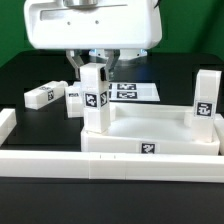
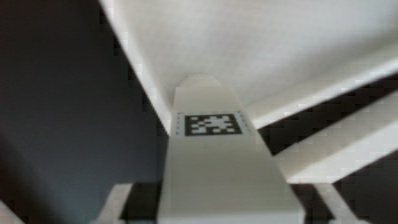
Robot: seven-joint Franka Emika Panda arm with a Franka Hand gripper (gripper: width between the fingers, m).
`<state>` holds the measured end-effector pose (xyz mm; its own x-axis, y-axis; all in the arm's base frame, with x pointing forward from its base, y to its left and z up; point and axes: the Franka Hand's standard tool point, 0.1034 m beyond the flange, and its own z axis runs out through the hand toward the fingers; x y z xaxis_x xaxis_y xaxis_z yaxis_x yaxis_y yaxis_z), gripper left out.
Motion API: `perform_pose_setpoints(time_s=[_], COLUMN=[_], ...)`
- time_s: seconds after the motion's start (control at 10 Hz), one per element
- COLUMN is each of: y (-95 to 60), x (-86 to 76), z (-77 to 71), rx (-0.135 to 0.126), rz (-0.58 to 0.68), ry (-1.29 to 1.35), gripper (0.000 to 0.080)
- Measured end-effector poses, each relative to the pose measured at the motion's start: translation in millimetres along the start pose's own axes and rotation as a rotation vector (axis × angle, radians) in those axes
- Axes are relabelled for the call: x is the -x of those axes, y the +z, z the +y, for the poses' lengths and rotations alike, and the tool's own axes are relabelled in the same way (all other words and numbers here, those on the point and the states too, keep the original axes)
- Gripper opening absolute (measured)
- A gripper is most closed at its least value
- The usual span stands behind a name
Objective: Assemble desk
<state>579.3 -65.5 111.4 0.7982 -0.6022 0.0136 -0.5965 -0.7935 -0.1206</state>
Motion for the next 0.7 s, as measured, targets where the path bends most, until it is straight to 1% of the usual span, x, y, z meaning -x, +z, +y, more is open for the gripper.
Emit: perform_pose_setpoints(time_s=[0.2, 0.4, 0.6, 0.7], y=[0.9, 1.2, 1.3, 1.2], x=[3.8, 5.1, 5.4, 5.3], z=[-6.2, -8.2, -8.7, -8.6], rx=[0.0, 0.0, -0.001, -0.001], rz=[-0.002, -0.003, -0.003, -0.003], ry=[0.166, 0.314, 0.352, 0.317], gripper=[0.029, 0.029, 0.029, 0.0448])
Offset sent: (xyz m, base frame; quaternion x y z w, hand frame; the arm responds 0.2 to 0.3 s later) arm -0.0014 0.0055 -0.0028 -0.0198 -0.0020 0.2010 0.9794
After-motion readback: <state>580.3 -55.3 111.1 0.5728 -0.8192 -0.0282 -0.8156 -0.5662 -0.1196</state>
